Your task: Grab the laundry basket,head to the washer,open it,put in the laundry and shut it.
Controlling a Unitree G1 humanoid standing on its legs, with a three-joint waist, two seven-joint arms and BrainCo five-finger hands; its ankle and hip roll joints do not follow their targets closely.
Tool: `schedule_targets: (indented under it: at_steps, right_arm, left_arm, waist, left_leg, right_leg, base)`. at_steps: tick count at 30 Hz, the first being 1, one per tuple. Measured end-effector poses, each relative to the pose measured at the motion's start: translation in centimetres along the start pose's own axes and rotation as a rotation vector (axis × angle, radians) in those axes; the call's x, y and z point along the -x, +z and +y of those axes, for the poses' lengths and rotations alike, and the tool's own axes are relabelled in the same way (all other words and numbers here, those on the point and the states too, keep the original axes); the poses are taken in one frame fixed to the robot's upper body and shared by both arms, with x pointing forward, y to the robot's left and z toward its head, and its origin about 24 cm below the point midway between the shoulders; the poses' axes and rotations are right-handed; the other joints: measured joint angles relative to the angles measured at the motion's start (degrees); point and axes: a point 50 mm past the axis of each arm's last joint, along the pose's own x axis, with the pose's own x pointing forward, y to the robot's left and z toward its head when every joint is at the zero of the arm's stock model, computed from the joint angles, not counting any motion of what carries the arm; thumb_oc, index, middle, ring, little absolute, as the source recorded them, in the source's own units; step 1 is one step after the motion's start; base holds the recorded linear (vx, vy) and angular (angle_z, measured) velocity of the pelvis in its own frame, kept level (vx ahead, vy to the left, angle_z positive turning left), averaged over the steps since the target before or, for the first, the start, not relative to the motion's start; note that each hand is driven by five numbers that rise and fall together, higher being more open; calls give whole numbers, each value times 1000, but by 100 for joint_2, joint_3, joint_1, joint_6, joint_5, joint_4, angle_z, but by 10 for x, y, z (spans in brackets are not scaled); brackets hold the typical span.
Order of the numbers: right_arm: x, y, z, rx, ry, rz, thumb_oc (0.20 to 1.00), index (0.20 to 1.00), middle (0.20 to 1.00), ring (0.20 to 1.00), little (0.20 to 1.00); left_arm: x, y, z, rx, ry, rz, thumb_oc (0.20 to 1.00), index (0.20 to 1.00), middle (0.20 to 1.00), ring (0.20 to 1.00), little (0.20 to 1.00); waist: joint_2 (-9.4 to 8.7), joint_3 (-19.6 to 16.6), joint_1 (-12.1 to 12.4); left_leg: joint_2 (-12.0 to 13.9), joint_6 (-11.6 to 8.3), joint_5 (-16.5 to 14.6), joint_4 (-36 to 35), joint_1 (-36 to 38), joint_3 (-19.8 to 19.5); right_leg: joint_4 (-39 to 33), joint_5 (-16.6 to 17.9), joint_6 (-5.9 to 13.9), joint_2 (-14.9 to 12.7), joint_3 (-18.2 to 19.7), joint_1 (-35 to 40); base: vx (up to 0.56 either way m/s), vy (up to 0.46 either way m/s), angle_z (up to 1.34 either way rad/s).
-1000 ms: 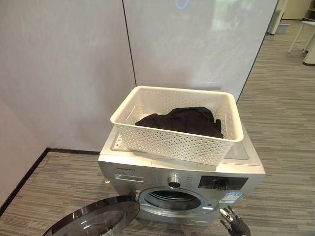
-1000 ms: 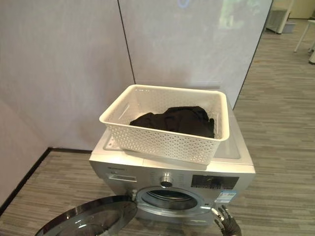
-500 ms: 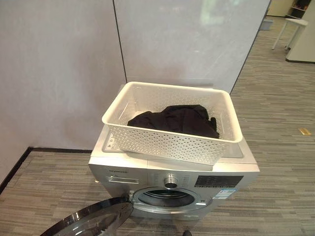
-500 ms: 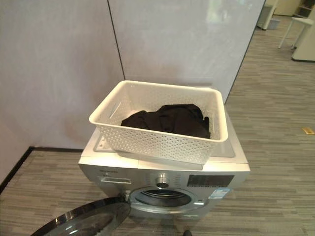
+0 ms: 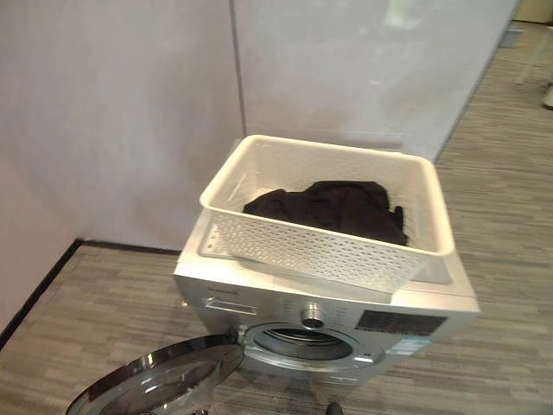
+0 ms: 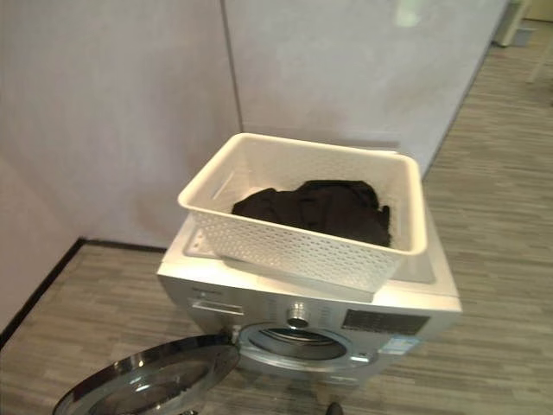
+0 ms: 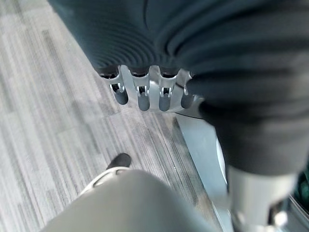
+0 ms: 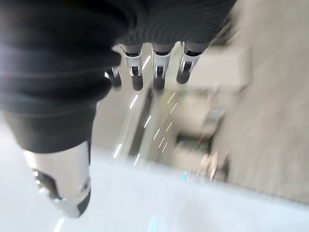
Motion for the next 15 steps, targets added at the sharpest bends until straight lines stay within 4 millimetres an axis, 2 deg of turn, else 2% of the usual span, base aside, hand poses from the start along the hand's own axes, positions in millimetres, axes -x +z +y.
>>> schedule_targets:
  at_steps: [1, 2, 3, 5, 6, 11, 13, 15]
  right_arm:
    - [-16, 17, 15, 41, 58, -62, 1000, 1000, 1000, 1000, 1000]
    - [-24, 22, 22, 46, 74, -84, 1000, 1000, 1000, 1000, 1000]
    - [-39, 35, 37, 75, 109, -124, 1000, 1000, 1000, 1000, 1000]
    - [-51, 48, 54, 101, 158, -167, 1000, 1000, 1000, 1000, 1000]
    - [-59, 64, 66, 137, 201, -224, 1000, 1000, 1000, 1000, 1000]
    - [-71, 88, 88, 204, 261, -302, 1000, 1000, 1000, 1000, 1000]
    - [-75, 93, 92, 374, 314, -278, 1000, 1000, 1000, 1000, 1000]
    - [-76, 94, 88, 533, 342, -248, 1000, 1000, 1000, 1000, 1000]
  left_arm:
    - [0, 0, 3, 4, 9, 5, 1000, 1000, 1000, 1000, 1000]
    - [1, -4, 3, 8, 11, 21, 1000, 1000, 1000, 1000, 1000]
    - [0, -1, 8, 9, 22, 21, 1000, 1000, 1000, 1000, 1000]
    - [-1, 3, 11, 8, 30, 11, 1000, 1000, 1000, 1000, 1000]
    - [-1, 7, 14, 6, 39, 7, 1000, 1000, 1000, 1000, 1000]
    - [-1, 7, 15, 11, 49, 9, 1000, 1000, 1000, 1000, 1000]
    - [-1, 7, 14, 13, 48, 13, 1000, 1000, 1000, 1000, 1000]
    - [-2, 11, 15, 12, 50, 5, 1000, 1000, 1000, 1000, 1000]
  waist:
    - [-47, 29, -2]
    - [-81, 39, 55]
    - [-153, 80, 50]
    - [-225, 131, 74]
    - [-275, 167, 150]
    - [-304, 149, 341]
    - [-281, 141, 383]
    - [-285, 145, 458]
  left_leg:
    - [-1, -1, 4, 1, -6, 4]
    - [0, -1, 4, 4, -2, -7]
    - [7, -3, 6, 3, 15, -5]
    - [12, -3, 6, 3, 38, 11]
    - [16, -2, 7, 2, 58, -11]
    - [2, 0, 7, 2, 38, -109]
    - [1, 11, 25, 5, -13, -200]
    - [7, 7, 48, 13, -50, -306]
  right_leg:
    - [0, 0, 0, -1, 6, -7]
    - [1, 2, -2, -5, -11, 8]
    - [-1, 2, -4, -2, -1, 25]
    - [-1, 2, -3, -1, 12, 33]
    - [-2, 1, -2, -2, -18, 65]
    - [-2, -14, 12, -31, -138, 112]
    - [-2, -16, 10, -43, -219, 122]
    - [-2, -20, 6, -46, -307, 145]
  base:
    - [0, 0, 0]
    - [0, 0, 0]
    - [0, 0, 0]
    - [3, 12, 0]
    - [0, 0, 0]
    - [-9, -2, 12]
    - [-31, -20, 21]
    - [-5, -6, 24]
